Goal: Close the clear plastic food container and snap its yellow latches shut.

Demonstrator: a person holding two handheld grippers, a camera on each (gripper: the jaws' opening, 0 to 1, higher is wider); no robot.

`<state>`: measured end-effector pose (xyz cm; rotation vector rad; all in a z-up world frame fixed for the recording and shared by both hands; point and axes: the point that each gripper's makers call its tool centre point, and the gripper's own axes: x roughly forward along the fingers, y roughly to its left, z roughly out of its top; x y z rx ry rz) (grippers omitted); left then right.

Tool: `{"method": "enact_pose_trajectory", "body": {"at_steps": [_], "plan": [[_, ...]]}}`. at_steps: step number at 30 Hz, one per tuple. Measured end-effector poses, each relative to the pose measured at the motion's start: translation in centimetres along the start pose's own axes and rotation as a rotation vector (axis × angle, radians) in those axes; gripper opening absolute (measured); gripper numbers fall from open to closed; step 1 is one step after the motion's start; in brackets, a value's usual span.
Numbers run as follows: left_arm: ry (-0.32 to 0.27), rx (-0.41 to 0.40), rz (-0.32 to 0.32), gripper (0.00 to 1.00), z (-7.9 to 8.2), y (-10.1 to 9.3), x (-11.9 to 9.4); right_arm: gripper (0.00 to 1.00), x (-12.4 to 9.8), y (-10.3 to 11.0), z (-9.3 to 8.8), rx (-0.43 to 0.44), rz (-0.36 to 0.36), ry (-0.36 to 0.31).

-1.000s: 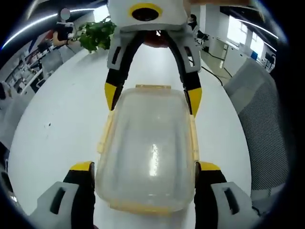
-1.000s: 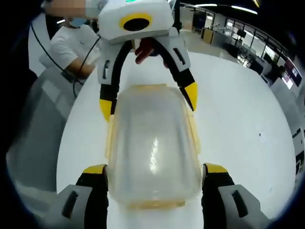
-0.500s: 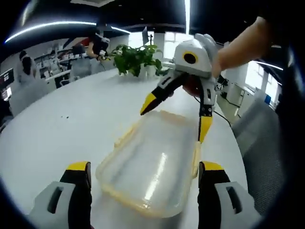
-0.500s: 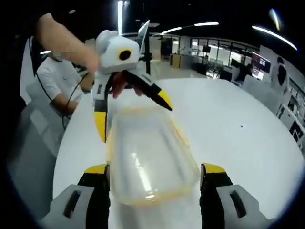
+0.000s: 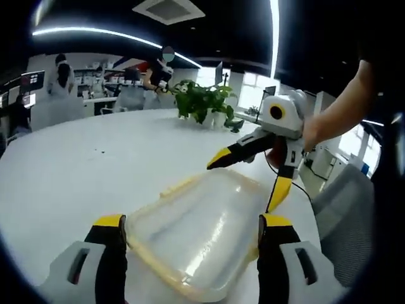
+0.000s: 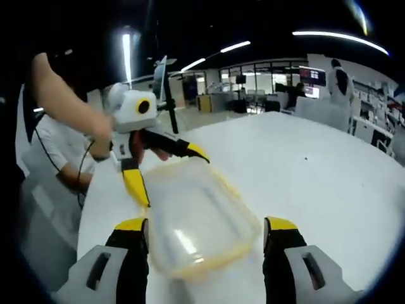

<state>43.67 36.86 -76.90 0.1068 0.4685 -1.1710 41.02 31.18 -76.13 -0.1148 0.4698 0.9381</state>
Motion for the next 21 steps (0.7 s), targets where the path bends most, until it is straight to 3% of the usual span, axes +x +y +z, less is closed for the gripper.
{"method": "enact_pose_trajectory", "body": {"at_steps": [6,12,21], "plan": [[0.007,0.006,0.003,0.82,0.0,0.1,0.0,0.72,0.0,0.6,1.4,-0.005,-0.018,-0.04],[-0.03,0.016,0.044,0.82,0.8,-0.1,-0.3,0.71,0.4,0.2,1.0,0.002,-0.045,-0.043],[-0.035,0.041,0.062,0.79,0.8,-0.1,-0.8,0.71,0.2,0.4,0.3,-0.008,-0.042,-0.025]]}}
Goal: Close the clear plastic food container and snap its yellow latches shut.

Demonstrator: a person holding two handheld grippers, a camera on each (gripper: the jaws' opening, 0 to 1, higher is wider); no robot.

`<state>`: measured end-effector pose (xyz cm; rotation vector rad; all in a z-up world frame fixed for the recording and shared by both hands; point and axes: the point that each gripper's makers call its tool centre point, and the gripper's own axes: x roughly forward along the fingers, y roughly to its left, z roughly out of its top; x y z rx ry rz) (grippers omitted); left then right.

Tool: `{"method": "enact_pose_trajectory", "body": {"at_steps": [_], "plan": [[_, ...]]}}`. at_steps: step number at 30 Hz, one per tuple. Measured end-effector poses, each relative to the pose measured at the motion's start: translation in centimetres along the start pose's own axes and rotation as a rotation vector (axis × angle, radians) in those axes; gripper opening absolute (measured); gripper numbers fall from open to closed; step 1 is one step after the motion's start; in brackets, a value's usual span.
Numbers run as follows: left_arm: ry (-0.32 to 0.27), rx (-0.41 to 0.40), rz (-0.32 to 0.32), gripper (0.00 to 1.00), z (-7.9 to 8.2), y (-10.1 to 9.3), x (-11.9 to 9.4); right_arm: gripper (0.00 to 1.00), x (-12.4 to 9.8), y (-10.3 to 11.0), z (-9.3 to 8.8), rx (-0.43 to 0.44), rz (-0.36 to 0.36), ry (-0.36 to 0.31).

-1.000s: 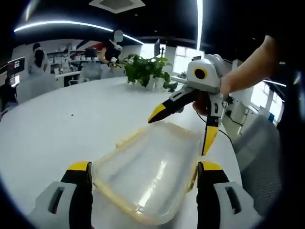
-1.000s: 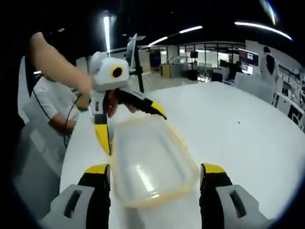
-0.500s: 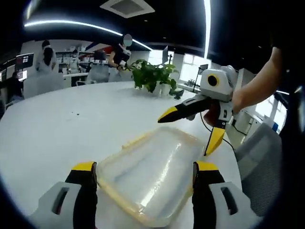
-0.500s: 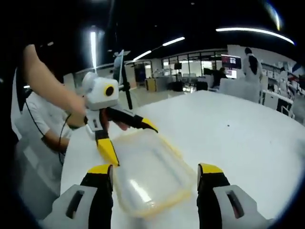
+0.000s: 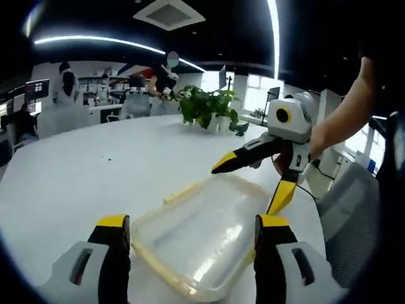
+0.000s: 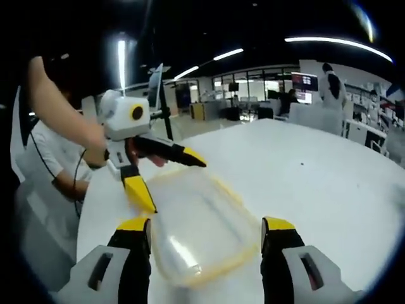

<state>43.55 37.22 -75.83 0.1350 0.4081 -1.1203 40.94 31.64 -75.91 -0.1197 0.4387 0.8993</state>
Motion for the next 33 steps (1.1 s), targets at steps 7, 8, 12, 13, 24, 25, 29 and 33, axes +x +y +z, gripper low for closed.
{"method": "enact_pose_trajectory", "body": {"at_steps": [7,8,12,13,24,25,29,33], "plan": [[-0.019,-0.009,0.016,0.79,0.5,-0.2,-0.2,0.71,-0.4,-0.2,0.6,0.013,-0.02,-0.021],[-0.016,0.0,0.019,0.79,0.5,-0.3,-0.2,0.71,-0.5,-0.1,0.5,0.014,-0.021,-0.018],[-0.018,-0.006,0.027,0.78,0.5,-0.3,-0.4,0.71,-0.9,-0.2,0.2,0.019,-0.035,-0.013],[-0.021,-0.008,0.029,0.77,0.6,-0.3,-0.4,0.71,-1.0,-0.2,0.2,0.021,-0.039,-0.016],[-0.029,-0.03,0.069,0.75,0.5,-0.3,-1.2,0.7,-1.6,-0.1,0.3,0.023,-0.059,-0.015],[-0.033,-0.038,0.074,0.75,0.5,-0.2,-1.3,0.7,-1.6,-0.1,0.4,0.02,-0.062,-0.015],[-0.036,-0.043,0.088,0.74,0.5,-0.3,-1.9,0.7,-2.1,-0.1,0.7,0.029,-0.071,-0.023],[-0.04,-0.054,0.098,0.73,0.4,-0.3,-2.4,0.69,-2.5,-0.1,0.5,0.034,-0.085,-0.02]]}}
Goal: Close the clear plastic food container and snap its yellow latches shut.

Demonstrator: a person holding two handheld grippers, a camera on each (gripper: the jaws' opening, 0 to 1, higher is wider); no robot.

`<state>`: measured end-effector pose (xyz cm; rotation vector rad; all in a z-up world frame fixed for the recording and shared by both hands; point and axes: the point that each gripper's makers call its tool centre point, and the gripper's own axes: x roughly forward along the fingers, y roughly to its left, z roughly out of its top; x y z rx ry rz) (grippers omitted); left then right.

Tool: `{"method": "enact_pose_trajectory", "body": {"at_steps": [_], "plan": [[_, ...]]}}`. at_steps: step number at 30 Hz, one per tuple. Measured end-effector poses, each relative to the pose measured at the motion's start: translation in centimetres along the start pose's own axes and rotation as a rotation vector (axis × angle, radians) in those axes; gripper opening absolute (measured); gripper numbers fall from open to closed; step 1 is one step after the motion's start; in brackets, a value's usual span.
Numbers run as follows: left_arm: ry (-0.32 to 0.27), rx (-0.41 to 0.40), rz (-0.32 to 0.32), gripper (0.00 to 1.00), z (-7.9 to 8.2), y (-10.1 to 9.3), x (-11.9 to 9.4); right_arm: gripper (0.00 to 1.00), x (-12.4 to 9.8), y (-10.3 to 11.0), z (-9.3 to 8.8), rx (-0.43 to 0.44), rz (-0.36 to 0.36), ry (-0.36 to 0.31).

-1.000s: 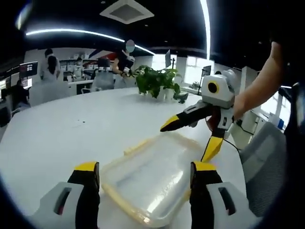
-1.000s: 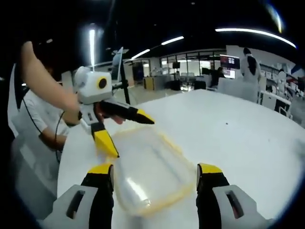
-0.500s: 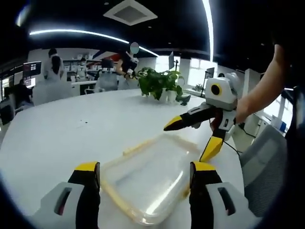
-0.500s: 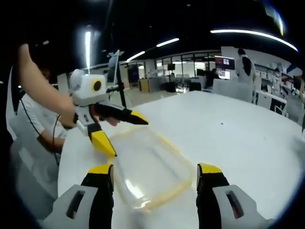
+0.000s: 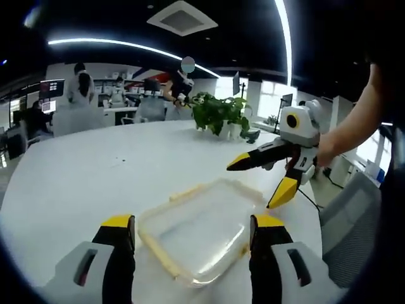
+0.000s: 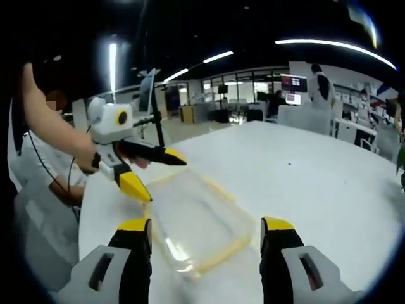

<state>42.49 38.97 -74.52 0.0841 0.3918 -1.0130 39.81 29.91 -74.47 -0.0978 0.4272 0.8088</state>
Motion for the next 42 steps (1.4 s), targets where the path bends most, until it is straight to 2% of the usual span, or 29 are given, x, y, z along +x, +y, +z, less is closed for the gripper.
{"method": "enact_pose_trajectory", "body": {"at_steps": [6,17,22,34,42], "plan": [[-0.003,-0.019,0.02,0.73,0.0,-0.1,-0.9,0.69,-0.8,0.6,-0.3,0.006,-0.003,0.008],[0.006,-0.02,0.04,0.71,-0.6,-0.3,-2.2,0.69,-1.9,0.4,-0.3,0.028,-0.037,-0.004],[-0.012,-0.037,0.057,0.71,-0.2,-0.2,-2.8,0.7,-2.5,0.5,-0.2,0.038,-0.051,-0.013],[-0.03,-0.088,0.081,0.71,-0.3,-1.3,-4.0,0.7,-4.1,0.5,0.2,0.06,-0.067,-0.035],[-0.04,-0.098,0.097,0.7,-0.5,-2.1,-5.3,0.7,-5.2,1.3,-0.5,0.065,-0.066,-0.031]]}}
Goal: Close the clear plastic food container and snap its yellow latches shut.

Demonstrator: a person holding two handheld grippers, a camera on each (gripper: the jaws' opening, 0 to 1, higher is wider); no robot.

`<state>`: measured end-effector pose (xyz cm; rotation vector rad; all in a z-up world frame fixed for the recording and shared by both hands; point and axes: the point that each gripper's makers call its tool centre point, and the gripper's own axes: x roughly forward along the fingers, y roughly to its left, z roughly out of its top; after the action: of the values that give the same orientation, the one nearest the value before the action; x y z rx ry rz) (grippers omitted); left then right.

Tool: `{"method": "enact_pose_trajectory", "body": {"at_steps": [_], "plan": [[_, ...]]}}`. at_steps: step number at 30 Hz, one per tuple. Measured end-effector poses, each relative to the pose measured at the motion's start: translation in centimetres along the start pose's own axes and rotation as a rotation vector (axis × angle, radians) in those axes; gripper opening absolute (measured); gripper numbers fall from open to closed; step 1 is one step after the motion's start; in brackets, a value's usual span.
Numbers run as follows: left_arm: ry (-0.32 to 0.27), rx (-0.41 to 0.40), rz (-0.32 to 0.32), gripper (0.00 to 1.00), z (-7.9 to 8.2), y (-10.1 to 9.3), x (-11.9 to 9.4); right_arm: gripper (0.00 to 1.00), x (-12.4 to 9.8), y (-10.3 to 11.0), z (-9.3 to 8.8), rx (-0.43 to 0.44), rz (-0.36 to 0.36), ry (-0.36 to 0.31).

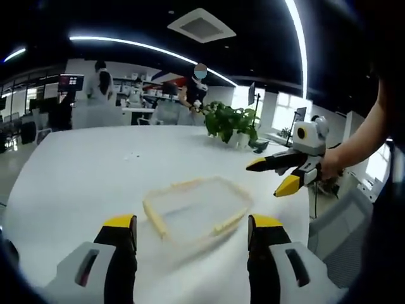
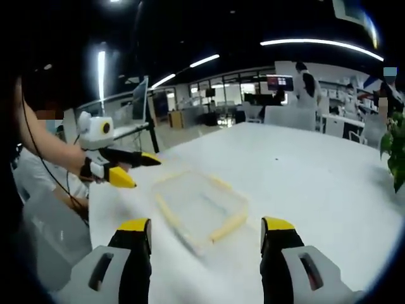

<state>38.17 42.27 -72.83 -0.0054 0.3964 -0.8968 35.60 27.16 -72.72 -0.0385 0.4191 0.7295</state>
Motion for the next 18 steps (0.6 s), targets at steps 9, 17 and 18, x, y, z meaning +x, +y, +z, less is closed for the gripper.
{"method": "enact_pose_trajectory", "body": {"at_steps": [9,17,18], "plan": [[-0.007,-0.011,0.015,0.7,-0.2,-0.4,-0.7,0.7,-1.1,0.9,-0.2,0.01,-0.001,-0.008],[-0.007,-0.013,0.019,0.69,-0.4,-1.2,-1.4,0.7,-2.5,1.1,-0.5,0.031,-0.019,-0.012],[-0.007,-0.013,0.019,0.69,-0.4,-1.3,-1.5,0.69,-2.6,1.1,-0.5,0.032,-0.02,-0.012]]}}
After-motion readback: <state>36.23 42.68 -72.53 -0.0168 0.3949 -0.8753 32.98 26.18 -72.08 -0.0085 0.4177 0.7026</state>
